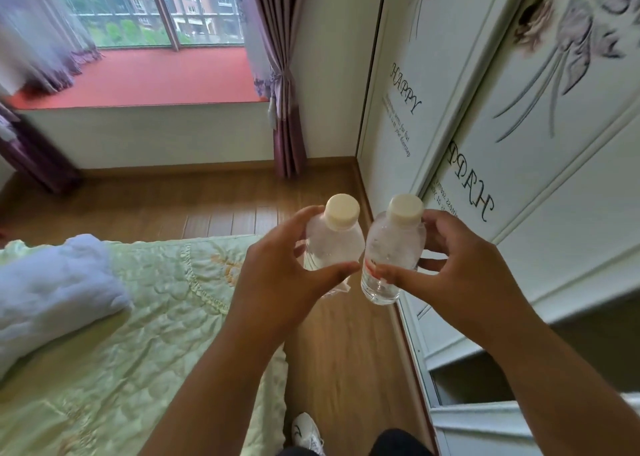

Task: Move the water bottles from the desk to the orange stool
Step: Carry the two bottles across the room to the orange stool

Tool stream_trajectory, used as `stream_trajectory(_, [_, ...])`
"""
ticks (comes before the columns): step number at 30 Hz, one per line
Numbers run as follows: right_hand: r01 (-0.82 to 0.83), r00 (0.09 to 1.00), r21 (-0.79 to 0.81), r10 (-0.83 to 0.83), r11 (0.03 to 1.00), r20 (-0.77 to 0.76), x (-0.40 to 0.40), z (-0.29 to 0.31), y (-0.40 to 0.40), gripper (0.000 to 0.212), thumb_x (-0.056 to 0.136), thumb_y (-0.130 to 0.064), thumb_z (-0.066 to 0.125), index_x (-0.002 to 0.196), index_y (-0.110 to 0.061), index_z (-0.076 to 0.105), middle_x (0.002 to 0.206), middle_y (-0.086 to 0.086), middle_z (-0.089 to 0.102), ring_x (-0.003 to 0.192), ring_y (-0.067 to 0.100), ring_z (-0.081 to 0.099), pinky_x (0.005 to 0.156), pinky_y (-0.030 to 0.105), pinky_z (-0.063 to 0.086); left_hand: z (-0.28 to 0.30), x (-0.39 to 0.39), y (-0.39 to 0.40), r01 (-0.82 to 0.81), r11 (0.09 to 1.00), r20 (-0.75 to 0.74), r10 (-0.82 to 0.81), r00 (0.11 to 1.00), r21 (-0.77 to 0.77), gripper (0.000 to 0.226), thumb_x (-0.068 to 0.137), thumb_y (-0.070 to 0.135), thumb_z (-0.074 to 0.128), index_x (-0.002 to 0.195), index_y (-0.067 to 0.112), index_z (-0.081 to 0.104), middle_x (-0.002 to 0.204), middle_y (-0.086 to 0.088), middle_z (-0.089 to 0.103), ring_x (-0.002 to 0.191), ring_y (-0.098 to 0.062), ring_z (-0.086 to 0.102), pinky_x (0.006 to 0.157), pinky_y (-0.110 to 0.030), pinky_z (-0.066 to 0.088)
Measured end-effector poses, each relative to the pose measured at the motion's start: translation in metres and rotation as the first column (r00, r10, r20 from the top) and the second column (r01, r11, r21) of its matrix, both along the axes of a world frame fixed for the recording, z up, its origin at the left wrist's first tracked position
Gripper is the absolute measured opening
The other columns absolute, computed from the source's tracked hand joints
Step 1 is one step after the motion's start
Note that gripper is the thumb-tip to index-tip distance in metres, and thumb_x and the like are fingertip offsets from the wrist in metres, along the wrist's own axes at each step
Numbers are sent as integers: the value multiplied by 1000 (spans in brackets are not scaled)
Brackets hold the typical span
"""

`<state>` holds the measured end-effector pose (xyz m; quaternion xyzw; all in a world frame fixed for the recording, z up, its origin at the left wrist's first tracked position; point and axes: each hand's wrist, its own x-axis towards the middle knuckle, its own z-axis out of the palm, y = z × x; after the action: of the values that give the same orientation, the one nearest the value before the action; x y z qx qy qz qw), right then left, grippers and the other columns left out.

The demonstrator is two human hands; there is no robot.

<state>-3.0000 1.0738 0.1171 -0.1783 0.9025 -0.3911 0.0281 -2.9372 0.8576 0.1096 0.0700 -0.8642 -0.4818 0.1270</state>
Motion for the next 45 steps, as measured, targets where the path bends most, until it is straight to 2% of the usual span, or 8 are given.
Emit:
stream_trajectory(5, [-27,999,4,27,1000,41,-22,-8,-32,85,60,-65,78,135,-39,47,127,-18,63,108,3,64,87,16,52,-8,-14,-36,-31,999,30,30,999,21,88,56,59,84,138,42,54,133,19,64,116,-5,64,98,-26,53])
stream_trajectory(12, [-98,993,-15,98,995,64,-67,-15,-69,82,60,-62,79,132,-40,47,127,-18,62,110,5,64,92,29,57,-16,-44,-69,-107,994,47,108,993,-39,85,59,54,86,136,44,53,134,19,63,118,-7,62,97,-24,49])
stream_trajectory(17, [-158,984,-49,161,986,70,-113,-18,-93,81,60,-62,80,131,-43,46,123,-24,59,109,2,60,86,14,50,-11,-75,-85,-174,984,30,175,984,-49,83,58,56,86,134,43,55,131,16,65,117,-9,65,100,-33,55])
stream_trajectory(19, [-190,978,-65,194,980,76,-138,-16,-101,81,59,-65,78,129,-44,45,121,-25,57,109,1,59,83,9,45,-9,-93,-89,-200,978,28,202,979,-58,83,59,55,87,134,42,56,129,18,66,116,-9,66,98,-30,56])
stream_trajectory(23, [-225,971,-103,232,969,61,-195,-10,-114,78,60,-65,78,127,-48,41,121,-24,56,111,3,59,89,19,47,0,-140,-93,-223,970,17,225,974,-94,78,60,54,87,129,50,51,128,23,63,113,-2,64,83,2,44])
stream_trajectory(28, [-253,963,-118,262,960,62,-264,-2,-114,79,59,-63,80,126,-49,40,120,-24,56,112,4,59,91,22,47,10,-204,-92,-266,958,-42,263,964,-104,77,61,54,89,127,53,51,125,28,63,113,-2,65,92,-12,52])
stream_trajectory(36, [-280,953,-117,290,953,82,-341,-8,-98,80,62,-57,85,131,-43,46,130,-16,62,115,8,62,96,31,52,4,-270,-75,-305,946,-59,300,952,-113,78,60,58,85,128,51,47,122,29,59,110,9,60,85,0,44])
stream_trajectory(45, [-235,963,-88,245,968,116,-388,-13,-82,78,62,-58,83,126,-47,41,116,-23,55,108,1,56,84,15,44,-8,-330,-65,-212,972,18,215,976,-101,83,58,62,84,134,45,54,127,23,64,113,2,63,90,-9,50])
